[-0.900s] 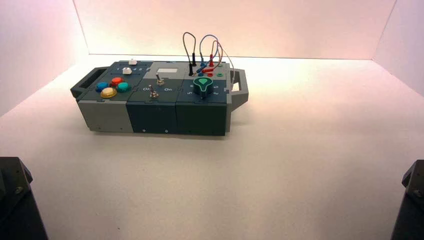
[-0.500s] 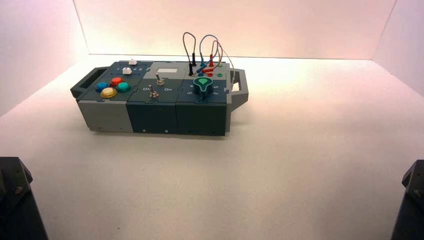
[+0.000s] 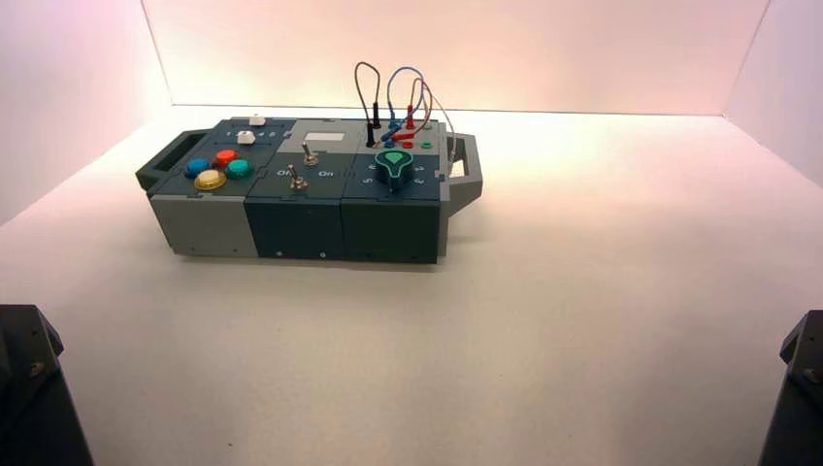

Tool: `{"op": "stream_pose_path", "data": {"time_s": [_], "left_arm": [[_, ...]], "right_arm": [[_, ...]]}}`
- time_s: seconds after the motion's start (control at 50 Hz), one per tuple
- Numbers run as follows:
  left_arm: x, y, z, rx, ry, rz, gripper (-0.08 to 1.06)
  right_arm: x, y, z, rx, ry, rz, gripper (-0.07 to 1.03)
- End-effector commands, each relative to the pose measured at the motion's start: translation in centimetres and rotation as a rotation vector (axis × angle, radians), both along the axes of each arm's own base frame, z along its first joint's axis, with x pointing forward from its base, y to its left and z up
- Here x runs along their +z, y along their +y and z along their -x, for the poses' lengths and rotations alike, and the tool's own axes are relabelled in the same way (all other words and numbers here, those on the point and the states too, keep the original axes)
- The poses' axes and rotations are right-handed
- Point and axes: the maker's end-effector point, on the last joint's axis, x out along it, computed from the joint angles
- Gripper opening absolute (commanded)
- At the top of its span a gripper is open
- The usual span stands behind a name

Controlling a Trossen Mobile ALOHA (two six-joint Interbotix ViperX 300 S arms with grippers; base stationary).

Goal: Pull the black wire.

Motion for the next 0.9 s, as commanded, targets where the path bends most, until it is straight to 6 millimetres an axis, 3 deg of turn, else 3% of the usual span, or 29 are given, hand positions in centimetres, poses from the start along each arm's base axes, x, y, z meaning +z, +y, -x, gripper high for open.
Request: {"op": "stream_pose_path", "data": {"time_s": [0.02, 0.4, 0.6, 0.74, 0.9], "left_arm": [[1.5, -0.5, -0.5, -0.023, 0.012, -0.002, 0.17], [1.2, -3.1, 1.3, -0.186, 0.187, -0.070, 0.17], [1.1, -4.4, 2.3, -0.265, 0.237, -0.105, 0.17], [1.0, -5.2, 3.0, -0.345, 0.263, -0.153, 0.17], [0.8, -6.3, 4.0, -0.434, 0.304, -0.184, 0.17]], "right_arm": [[1.3, 1.8, -0.1, 0.064, 0.024, 0.018, 0.22], [2.6, 4.5, 1.4, 0.162, 0.166, 0.062, 0.22], [3.6, 6.9, 2.3, 0.258, 0.206, 0.100, 0.26], [4.4, 8.2, 2.4, 0.315, 0.198, 0.125, 0.26], [3.9, 9.1, 2.0, 0.360, 0.234, 0.151, 0.26]]}}
